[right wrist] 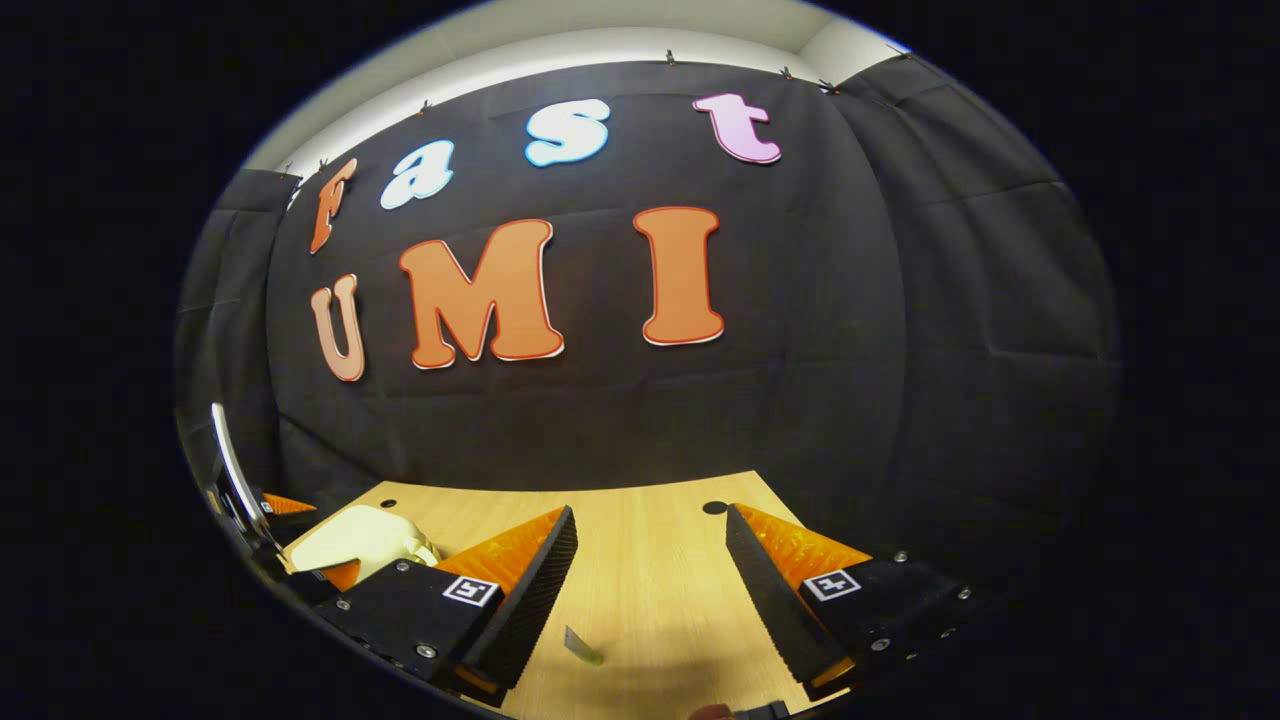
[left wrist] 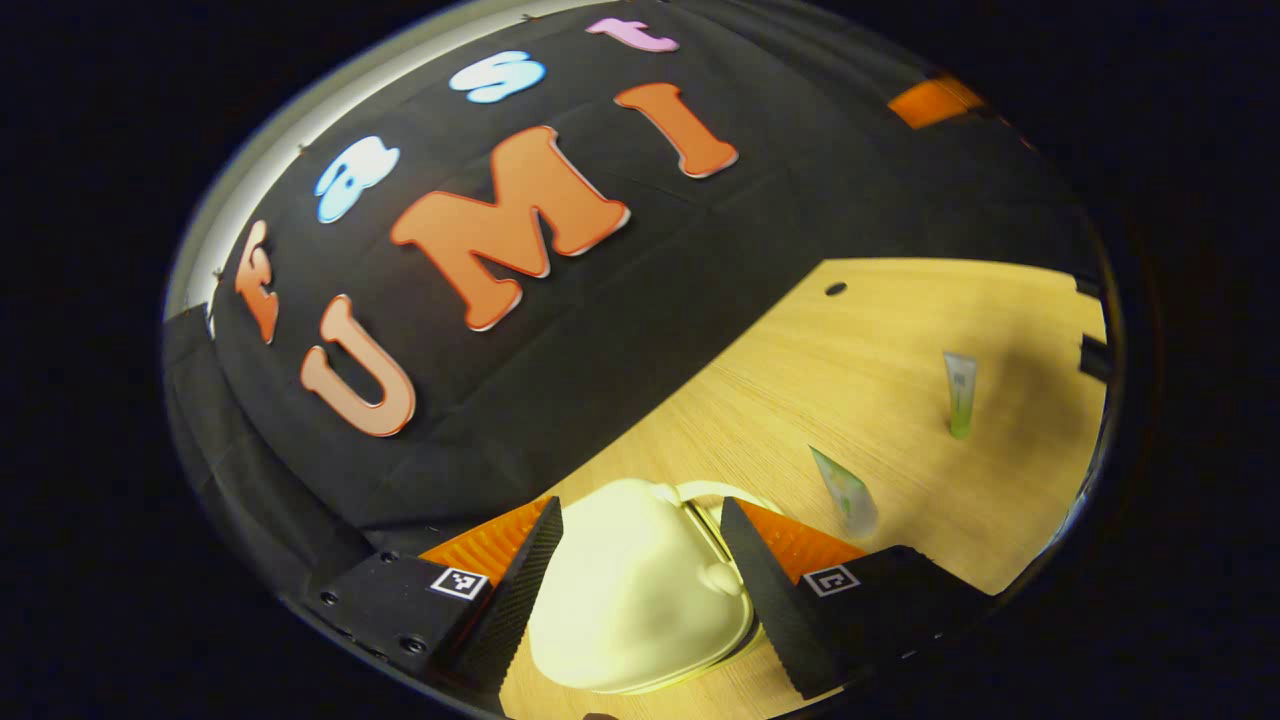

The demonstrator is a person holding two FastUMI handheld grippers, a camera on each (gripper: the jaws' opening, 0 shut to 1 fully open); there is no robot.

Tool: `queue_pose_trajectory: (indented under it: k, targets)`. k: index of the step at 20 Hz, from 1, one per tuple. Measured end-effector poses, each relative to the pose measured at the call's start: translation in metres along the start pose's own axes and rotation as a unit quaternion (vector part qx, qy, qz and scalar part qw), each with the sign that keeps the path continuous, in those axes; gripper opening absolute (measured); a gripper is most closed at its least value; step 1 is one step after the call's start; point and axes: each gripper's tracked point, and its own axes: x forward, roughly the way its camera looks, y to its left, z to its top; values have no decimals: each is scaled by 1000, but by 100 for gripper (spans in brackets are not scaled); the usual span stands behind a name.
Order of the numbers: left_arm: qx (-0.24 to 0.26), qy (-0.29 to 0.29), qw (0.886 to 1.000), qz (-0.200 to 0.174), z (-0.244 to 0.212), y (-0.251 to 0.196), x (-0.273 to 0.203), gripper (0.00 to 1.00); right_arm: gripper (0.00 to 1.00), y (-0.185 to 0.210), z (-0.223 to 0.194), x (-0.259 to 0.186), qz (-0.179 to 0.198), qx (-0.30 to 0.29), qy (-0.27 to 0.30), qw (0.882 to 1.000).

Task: First open the suitcase, pack the skin care products into it, and then close the suitcase.

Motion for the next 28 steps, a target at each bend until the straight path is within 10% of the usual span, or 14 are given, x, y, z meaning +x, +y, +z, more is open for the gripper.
queue_pose_trajectory:
  k: [9, 20, 25, 28]
  targets:
    - [170, 85, 980, -51, -53, -67, 47, 99, 95, -52, -22, 2, -42, 9, 31, 999]
    - [242, 150, 957, -46, -76, -62, 92, 97, 95, -68, -33, 18, -43, 9, 52, 998]
    - [281, 169, 943, -60, -81, -82, 101, 18, 95, -68, -28, 24, -35, 10, 52, 998]
    - [248, 173, 951, -65, -76, -80, 93, 10, 95, -65, -27, 24, -28, 8, 50, 998]
